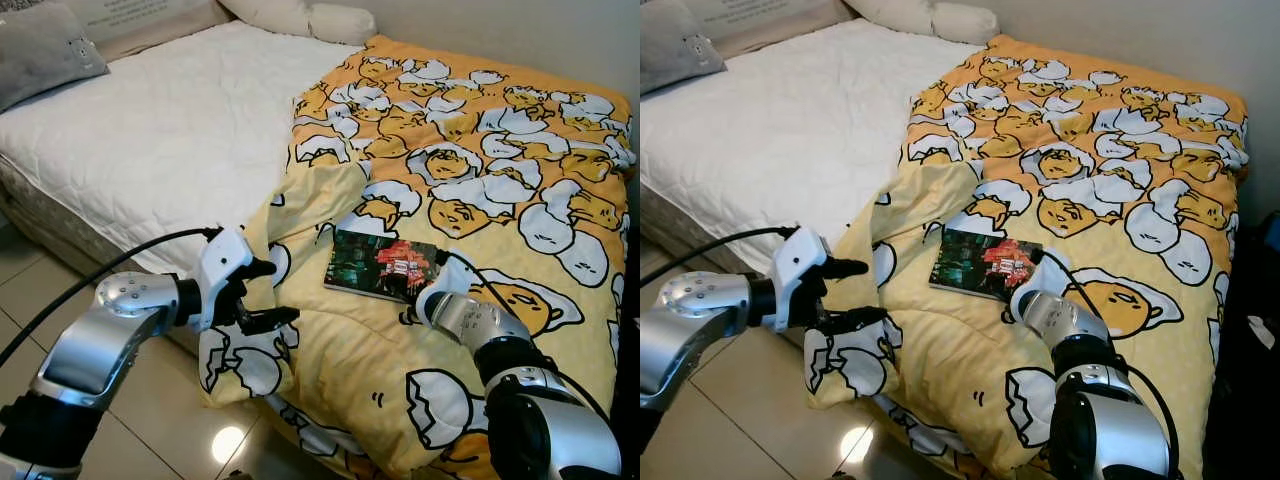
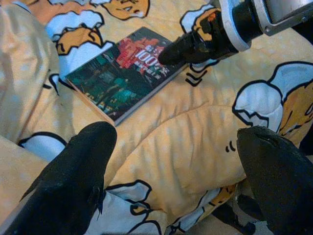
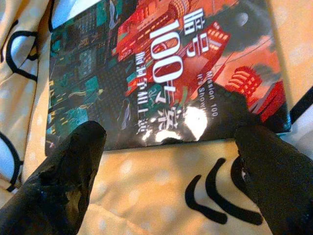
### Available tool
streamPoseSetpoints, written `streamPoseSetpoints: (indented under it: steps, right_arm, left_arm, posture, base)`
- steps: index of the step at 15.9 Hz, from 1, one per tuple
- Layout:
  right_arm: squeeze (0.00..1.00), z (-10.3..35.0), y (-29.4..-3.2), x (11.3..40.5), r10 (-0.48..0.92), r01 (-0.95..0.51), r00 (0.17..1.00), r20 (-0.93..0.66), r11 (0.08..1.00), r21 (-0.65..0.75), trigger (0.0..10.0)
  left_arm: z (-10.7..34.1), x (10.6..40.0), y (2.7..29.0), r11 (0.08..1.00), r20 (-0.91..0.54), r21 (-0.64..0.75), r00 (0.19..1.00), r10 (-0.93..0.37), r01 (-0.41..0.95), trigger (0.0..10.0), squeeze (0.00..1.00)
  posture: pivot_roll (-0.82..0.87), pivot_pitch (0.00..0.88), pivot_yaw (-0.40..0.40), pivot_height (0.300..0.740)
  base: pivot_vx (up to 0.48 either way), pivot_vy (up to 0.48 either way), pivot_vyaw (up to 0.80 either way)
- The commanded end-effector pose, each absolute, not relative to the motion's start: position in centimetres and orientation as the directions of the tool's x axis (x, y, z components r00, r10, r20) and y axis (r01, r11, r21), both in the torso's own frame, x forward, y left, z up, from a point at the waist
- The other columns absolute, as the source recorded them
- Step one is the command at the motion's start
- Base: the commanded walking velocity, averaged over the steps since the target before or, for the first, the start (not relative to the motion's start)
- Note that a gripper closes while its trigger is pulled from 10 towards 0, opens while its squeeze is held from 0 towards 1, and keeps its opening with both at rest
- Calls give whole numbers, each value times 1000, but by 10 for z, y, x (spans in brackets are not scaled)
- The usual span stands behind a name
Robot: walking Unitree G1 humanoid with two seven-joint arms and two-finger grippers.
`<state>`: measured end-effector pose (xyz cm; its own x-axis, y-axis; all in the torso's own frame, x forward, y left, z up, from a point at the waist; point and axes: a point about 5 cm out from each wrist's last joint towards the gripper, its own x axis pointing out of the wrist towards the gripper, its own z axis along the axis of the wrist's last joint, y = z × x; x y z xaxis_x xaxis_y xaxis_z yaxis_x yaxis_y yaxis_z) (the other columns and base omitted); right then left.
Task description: Clean up the room
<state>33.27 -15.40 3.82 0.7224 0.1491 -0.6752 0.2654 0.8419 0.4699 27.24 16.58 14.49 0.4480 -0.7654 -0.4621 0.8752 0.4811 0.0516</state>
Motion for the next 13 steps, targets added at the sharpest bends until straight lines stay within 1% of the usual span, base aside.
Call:
streamPoseSetpoints:
  steps: [1, 2, 3, 4, 9, 11, 13]
  right_arm:
    - [1000, 37, -159, 333, 114, 293, 722, -683, 843, 450, 10000]
    - [1000, 36, -161, 332, 109, 308, 724, -681, 833, 460, 10000]
    - [1000, 30, -165, 328, 95, 329, 701, -707, 836, 438, 10000]
    - [1000, 30, -166, 327, 96, 333, 697, -710, 834, 439, 10000]
    - [1000, 28, -172, 323, 103, 339, 701, -705, 822, 457, 10000]
    - [1000, 31, -167, 326, 131, 330, 714, -687, 803, 496, 10000]
    - [1000, 33, -157, 330, 172, 302, 739, -652, 779, 549, 10000]
  left_arm:
    - [146, 275, 163, 471, -473, 66, 444, -762, 879, 10000, 1000]
    - [146, 275, 161, 468, -471, 65, 441, -764, 881, 10000, 1000]
    - [145, 273, 158, 453, -470, 51, 421, -776, 890, 10000, 1000]
    - [143, 273, 158, 450, -472, 49, 418, -776, 891, 10000, 1000]
    - [139, 271, 152, 441, -467, 33, 404, -787, 897, 10000, 1000]
    - [141, 273, 151, 446, -461, 36, 410, -787, 895, 10000, 1000]
    - [142, 273, 153, 449, -462, 39, 415, -784, 893, 10000, 1000]
  posture:
    - [-118, 8, -3, 740]
    - [-118, 9, -5, 740]
    - [-124, 10, -14, 740]
    - [-123, 11, -21, 740]
    - [-135, 14, -43, 740]
    - [-129, 16, -52, 740]
    - [-124, 19, -46, 740]
  base:
    - [0, 0, 0]
    - [0, 0, 0]
    - [0, 0, 0]
    - [0, 0, 0]
    - [0, 0, 0]
    - [0, 0, 0]
    - [0, 0, 0]
